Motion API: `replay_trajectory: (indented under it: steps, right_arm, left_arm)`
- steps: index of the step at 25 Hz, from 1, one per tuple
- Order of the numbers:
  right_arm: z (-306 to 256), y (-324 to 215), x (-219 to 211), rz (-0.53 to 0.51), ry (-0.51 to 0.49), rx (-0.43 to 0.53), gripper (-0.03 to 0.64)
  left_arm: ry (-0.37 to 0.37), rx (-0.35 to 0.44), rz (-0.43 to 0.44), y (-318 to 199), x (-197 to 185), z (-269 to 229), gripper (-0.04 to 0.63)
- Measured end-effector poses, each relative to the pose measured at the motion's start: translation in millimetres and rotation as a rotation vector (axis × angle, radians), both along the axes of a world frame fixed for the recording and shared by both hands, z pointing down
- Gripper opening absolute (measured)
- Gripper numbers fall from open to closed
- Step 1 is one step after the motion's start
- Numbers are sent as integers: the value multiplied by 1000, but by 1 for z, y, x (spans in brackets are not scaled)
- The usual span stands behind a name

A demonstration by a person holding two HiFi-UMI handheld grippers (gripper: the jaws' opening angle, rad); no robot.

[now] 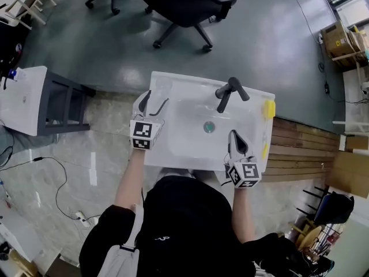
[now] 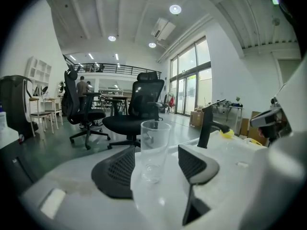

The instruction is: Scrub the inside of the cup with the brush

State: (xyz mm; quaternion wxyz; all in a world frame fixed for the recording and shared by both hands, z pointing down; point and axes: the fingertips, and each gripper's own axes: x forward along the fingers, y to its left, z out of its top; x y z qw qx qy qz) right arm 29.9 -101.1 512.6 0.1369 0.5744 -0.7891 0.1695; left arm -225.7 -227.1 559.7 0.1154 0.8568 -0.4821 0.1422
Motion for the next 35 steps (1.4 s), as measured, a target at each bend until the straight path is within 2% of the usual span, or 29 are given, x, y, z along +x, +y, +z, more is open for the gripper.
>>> replay_trajectory:
  steps: [5,10,21,27,32,35]
  right_arm:
    - [-7,-6,0,-26,-43,31,-2]
    - [-16,-12,3,-48,-101,65,-2]
    - [-51,-25,34,-53,-168,161,-2]
    - [-78,-29,55,-42,-182,214,-2]
    - [-103,-29,73,-31,-176,270,-2]
    - [-116,-27,84,-21,-180,294,-2]
  left_arm:
    - [-21,35,-12,21,18,-21,284]
    - [-81,47,2,41,44,-40,282]
    - [23,51,-46,64,110,-86,252]
    - [41,96,-81,72,139,-116,219]
    - [52,122,-127,81,159,-132,141]
    - [67,147,-135,86,172,-145,133]
